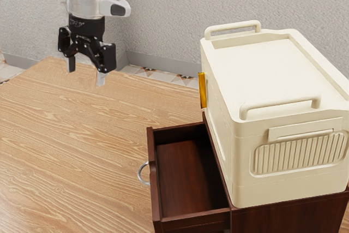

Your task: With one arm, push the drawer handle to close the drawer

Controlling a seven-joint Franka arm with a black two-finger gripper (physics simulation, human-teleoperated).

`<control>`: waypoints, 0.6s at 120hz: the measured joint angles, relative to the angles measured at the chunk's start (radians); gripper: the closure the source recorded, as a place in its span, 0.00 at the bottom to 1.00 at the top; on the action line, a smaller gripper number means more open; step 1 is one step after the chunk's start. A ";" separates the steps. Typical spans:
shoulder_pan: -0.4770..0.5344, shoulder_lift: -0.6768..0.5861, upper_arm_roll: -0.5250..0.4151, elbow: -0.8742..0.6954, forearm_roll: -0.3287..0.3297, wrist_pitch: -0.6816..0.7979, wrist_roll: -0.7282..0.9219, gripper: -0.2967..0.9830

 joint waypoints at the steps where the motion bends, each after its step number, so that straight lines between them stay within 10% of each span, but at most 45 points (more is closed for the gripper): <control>1: 0.000 0.001 -0.001 -0.002 0.000 0.014 -0.003 0.23; 31: 0.000 -0.010 -0.037 -0.013 -0.008 0.240 -0.052 0.24; 48: 0.009 -0.022 -0.005 -0.012 0.021 0.258 -0.060 0.55; 72: 0.014 -0.337 0.020 -0.627 0.078 0.554 -0.040 0.76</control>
